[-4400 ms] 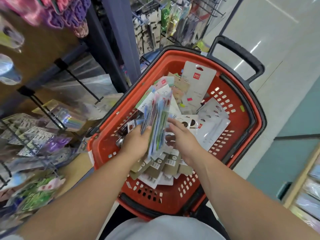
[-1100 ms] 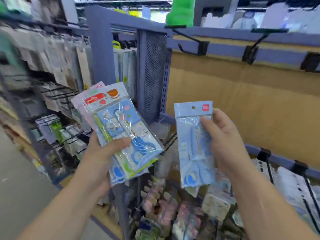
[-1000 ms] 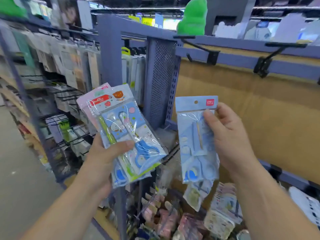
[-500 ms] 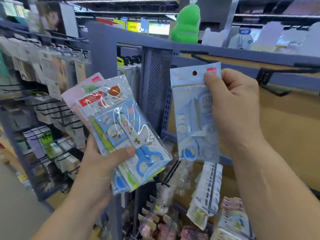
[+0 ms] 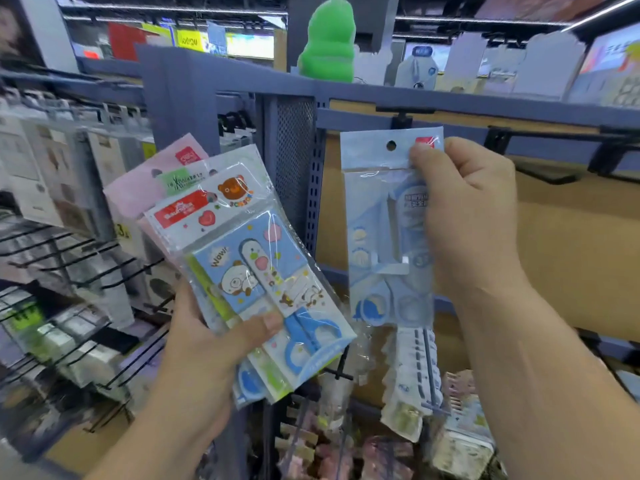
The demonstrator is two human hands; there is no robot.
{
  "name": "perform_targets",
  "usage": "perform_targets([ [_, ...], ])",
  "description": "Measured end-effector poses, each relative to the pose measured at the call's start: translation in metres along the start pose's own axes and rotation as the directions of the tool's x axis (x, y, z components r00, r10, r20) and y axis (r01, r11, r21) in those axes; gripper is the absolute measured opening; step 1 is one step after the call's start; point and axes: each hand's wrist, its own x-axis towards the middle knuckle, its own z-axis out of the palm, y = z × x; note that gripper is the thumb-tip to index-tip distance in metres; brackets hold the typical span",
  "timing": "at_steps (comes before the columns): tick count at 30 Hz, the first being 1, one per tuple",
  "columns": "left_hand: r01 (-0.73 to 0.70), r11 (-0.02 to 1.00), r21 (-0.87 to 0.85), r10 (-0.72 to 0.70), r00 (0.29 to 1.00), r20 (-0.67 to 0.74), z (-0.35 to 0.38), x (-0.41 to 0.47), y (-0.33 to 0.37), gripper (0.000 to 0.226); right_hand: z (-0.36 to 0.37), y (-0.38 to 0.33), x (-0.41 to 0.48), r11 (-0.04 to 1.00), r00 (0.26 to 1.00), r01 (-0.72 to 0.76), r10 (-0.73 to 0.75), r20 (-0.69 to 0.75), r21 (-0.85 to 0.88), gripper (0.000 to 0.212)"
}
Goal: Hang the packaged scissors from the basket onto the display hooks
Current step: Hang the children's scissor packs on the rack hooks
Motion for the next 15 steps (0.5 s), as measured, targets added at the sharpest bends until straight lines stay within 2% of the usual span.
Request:
perform_targets([
  [3, 0.019, 0.999, -0.026, -0.019, 1.000, 0.025, -0.001, 0.002, -0.001, 0.090, 0.001, 0.000, 0.000, 1.000, 1.000, 0.009, -0.009, -0.019, -0.005, 0.047],
  [8, 0.011, 1.000, -0.022, -0.010, 0.999, 0.050, 0.003, 0.004, -0.006, 0.091, -0.003, 0.002, 0.004, 1.000, 1.000, 0.007, -0.006, -0.028, 0.004, 0.046],
  [11, 0.015, 1.000, -0.017, -0.015, 1.000, 0.020, 0.007, 0.005, -0.007, 0.079, -0.005, 0.004, 0.008, 1.000, 1.000, 0.015, -0.015, -0.019, 0.001, 0.049],
  [12, 0.016, 1.000, -0.014, -0.015, 1.000, 0.021, 0.008, 0.006, -0.008, 0.080, -0.005, 0.005, 0.009, 1.000, 1.000, 0.016, -0.016, -0.008, -0.004, 0.049],
  [15, 0.018, 1.000, -0.009, -0.018, 0.999, 0.034, 0.012, 0.008, -0.009, 0.107, -0.005, 0.013, 0.013, 0.999, 1.000, 0.002, -0.002, 0.013, -0.038, 0.048],
])
